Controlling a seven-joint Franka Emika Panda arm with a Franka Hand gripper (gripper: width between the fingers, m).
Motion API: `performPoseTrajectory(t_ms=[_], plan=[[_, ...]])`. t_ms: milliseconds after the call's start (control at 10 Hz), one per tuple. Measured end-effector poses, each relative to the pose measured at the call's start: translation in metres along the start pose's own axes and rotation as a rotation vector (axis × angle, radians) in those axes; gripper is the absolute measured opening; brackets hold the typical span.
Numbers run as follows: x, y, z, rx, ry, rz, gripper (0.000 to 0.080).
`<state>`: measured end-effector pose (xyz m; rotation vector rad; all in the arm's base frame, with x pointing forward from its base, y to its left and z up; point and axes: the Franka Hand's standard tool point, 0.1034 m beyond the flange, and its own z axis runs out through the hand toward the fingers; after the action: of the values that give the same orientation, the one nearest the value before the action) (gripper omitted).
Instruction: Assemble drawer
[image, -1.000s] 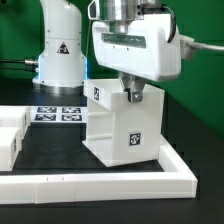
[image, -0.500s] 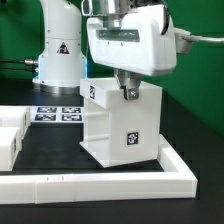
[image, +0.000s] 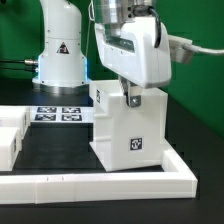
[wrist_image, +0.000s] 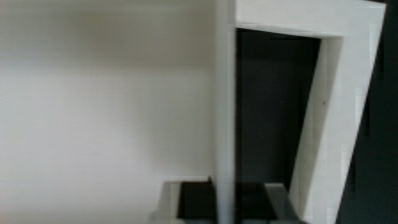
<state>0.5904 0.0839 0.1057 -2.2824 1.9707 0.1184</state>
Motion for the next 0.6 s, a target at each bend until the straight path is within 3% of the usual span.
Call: performPoseTrajectory(t_ms=[600], plan=[[-0.0009, -0.0038, 0.0005, 0.005, 0.000, -0.023, 0.0039]])
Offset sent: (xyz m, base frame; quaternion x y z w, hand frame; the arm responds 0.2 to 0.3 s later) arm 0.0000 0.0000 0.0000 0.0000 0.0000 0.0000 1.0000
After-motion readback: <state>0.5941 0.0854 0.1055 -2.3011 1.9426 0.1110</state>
